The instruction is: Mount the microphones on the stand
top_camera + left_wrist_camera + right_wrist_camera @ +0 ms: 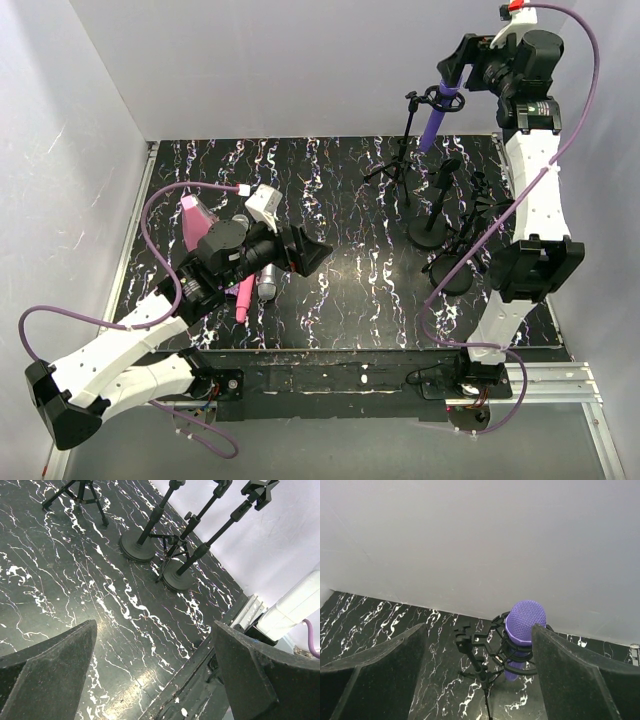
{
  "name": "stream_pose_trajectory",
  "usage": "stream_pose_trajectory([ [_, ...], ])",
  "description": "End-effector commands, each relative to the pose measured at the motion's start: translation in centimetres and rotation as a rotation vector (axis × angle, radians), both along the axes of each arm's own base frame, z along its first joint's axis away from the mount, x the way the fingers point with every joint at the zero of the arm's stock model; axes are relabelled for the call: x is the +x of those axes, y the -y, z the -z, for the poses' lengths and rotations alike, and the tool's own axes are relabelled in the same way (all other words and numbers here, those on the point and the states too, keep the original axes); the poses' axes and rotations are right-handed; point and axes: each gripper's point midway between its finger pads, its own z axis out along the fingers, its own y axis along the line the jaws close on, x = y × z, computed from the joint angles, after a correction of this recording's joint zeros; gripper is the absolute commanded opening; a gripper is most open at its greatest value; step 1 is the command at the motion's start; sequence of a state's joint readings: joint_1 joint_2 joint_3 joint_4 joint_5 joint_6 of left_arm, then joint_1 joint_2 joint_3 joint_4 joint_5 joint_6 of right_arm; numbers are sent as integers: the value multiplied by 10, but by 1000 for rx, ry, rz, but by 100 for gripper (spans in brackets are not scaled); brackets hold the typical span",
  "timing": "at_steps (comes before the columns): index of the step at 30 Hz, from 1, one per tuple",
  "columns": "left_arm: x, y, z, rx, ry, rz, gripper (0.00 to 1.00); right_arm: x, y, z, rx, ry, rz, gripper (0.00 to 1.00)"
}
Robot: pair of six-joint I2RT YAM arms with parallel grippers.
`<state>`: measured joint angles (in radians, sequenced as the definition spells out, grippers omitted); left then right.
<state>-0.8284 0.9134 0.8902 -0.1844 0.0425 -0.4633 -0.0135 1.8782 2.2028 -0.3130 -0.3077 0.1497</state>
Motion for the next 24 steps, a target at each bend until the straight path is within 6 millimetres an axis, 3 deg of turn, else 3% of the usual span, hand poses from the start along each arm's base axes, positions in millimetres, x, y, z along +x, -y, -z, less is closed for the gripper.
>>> stream_pose_trajectory([
  [1, -6, -6, -1, 5, 17, 11, 98, -23, 2, -20, -13, 35, -12, 91],
  [5, -7, -8, 0, 9, 22, 12, 98, -50, -14, -18, -31, 10, -117, 91],
  [13, -7, -7, 7, 44, 21, 25, 98, -143, -56, -3, -74, -26, -435, 93],
  [17, -9, -1, 11, 52, 14, 55, 98, -182, -63, 8, -119, -36, -520, 93],
  [24, -12, 18, 26, 58, 5, 149, 98, -230, -66, 27, -122, -108, -564, 94],
])
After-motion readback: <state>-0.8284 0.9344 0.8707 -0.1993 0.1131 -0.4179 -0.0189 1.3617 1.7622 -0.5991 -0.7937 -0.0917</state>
